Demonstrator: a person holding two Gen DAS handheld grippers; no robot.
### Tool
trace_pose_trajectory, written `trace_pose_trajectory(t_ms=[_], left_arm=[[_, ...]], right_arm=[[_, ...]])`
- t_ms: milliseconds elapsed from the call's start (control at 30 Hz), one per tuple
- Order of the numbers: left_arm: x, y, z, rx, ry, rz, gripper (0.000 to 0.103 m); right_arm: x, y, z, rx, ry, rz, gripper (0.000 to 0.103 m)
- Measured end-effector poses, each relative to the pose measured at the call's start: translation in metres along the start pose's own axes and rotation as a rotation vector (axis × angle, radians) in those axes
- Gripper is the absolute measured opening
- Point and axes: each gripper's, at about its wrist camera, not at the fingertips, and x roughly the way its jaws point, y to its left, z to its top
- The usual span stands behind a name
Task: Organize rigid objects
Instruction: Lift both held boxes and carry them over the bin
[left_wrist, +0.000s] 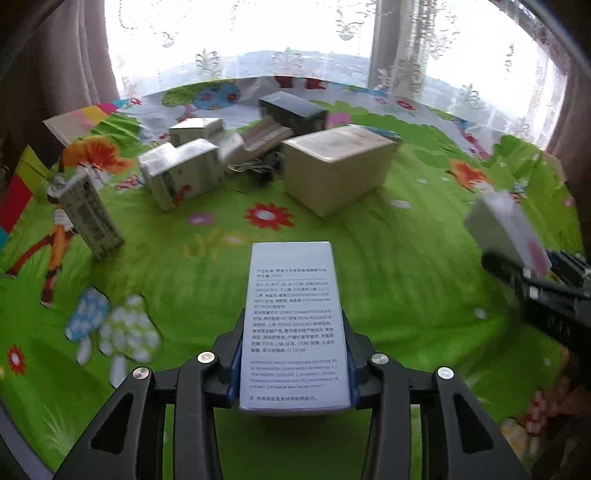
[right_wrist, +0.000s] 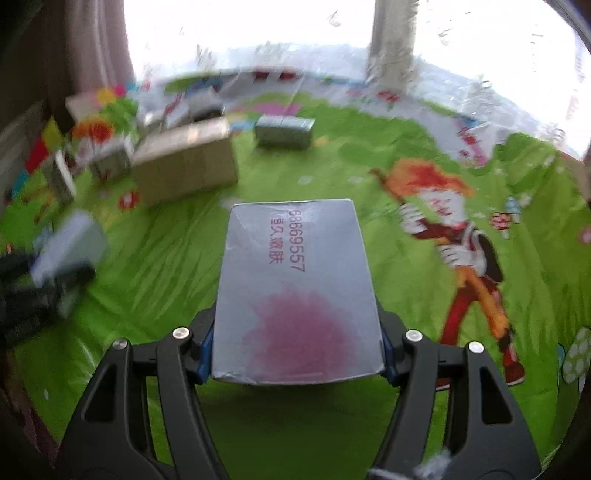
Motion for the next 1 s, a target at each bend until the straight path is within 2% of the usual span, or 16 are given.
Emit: trace_pose_trajectory(t_ms=[133,233,300,400,433,500,633,767,1000], left_arm=[[-0.024,-0.022,-0.003,0.028,-0.068,-0.009,0.042],[-0.067,-0.038,0.002,0.072,-0.221,0.0,0.042],[-0.104,-0.046,0.005,0.085,-0.357,-0.002,0.042],[-0.161,-0.054,0.002,0.099,-0.578,0.005,0.042],[-0.172,-0.056,0.0,0.105,-0.619,0.011,0.043],[-0.191,-0.061,-0.002,0.121,-0.684,0.009,0.043],[-0.205,-0.067,-0.009,0.139,-0.72,-0.005,0.043],[-0.209,-0.065,-0.014,0.144,-0.75,0.007,0.043],[-0.226,-0.051,-0.025,0.113,-0.753,0.024,0.043]], right_arm=[[-0.042,-0.016,-0.009,0.1,-0.197,-0.025,0.069],[-0.078,-0.021,-0.022,0.18,-0.336,-0.058,0.069],[-0.108,-0.018,-0.026,0.182,-0.441,-0.099,0.069],[-0.167,-0.009,-0.027,0.173,-0.644,-0.141,0.07],[-0.187,-0.004,-0.026,0.155,-0.715,-0.161,0.07],[-0.214,0.006,-0.023,0.122,-0.803,-0.185,0.07],[-0.234,0.016,-0.02,0.115,-0.851,-0.157,0.07],[-0.236,0.022,-0.021,0.112,-0.853,-0.153,0.07],[-0.251,0.027,-0.025,0.074,-0.849,-0.12,0.07]])
